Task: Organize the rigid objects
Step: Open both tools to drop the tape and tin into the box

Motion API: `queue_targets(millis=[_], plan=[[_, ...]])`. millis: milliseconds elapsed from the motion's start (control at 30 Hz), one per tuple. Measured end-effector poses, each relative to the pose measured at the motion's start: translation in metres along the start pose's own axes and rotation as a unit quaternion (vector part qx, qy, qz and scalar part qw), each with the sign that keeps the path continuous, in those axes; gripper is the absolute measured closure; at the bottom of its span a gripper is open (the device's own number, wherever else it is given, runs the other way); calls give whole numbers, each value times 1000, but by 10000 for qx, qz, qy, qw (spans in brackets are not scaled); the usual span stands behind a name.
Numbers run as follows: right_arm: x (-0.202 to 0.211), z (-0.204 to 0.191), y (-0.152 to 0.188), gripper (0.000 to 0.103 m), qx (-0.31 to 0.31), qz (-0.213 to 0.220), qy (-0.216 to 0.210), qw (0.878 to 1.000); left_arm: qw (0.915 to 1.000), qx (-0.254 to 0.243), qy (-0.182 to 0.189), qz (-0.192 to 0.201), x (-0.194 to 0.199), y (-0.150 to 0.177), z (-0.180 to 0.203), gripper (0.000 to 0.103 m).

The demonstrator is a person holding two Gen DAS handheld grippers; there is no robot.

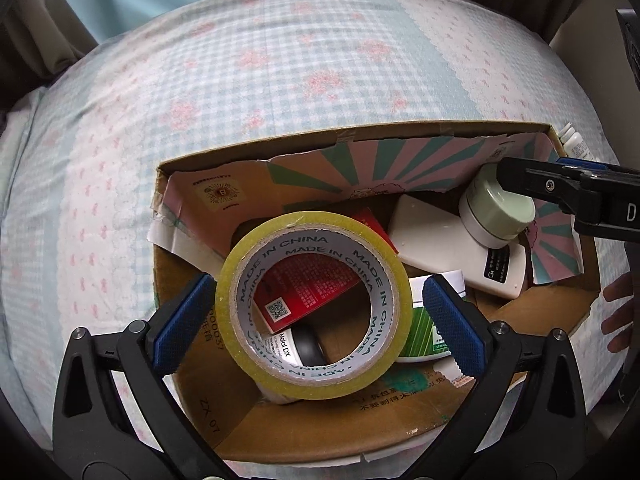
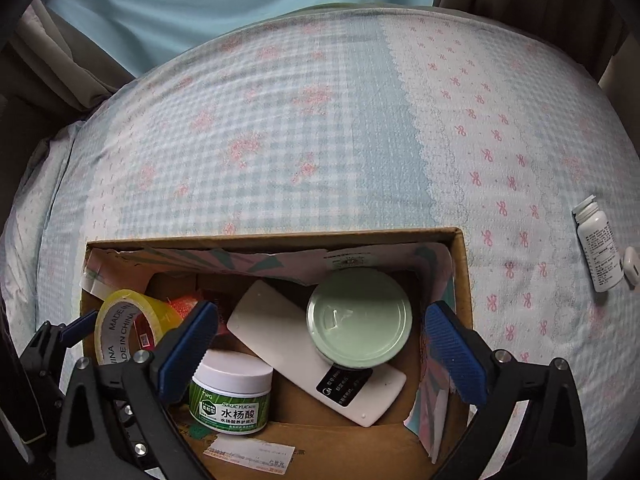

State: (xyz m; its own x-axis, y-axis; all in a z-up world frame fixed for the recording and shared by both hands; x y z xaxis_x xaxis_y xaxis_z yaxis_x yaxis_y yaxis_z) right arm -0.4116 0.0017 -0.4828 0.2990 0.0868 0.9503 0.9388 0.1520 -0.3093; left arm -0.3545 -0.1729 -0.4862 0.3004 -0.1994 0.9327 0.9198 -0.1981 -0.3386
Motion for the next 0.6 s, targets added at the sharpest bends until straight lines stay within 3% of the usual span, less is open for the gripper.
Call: queue_targets(millis=[367,600], plan=[[28,6,7,0,45,144,-165,9997,9995,75,-203,219,35,-3,5,0],[77,7,19,0,314,31,-323,9990,9986,215,-358,338,90,1,18,0]])
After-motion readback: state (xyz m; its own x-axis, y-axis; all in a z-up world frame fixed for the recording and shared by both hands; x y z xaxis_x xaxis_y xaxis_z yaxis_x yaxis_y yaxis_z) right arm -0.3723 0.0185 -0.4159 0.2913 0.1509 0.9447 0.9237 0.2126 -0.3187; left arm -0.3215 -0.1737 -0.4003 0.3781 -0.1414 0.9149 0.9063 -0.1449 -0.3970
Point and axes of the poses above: each gripper's, at about its wrist camera, not at the fingertips, and x roughly against the way its jaws point, z to its right, y to its underside, the point moved 9 cm from there along -x, roughly the way its jaws point, and after that the axes turned 5 degrees about y, right-handed, at the moved point
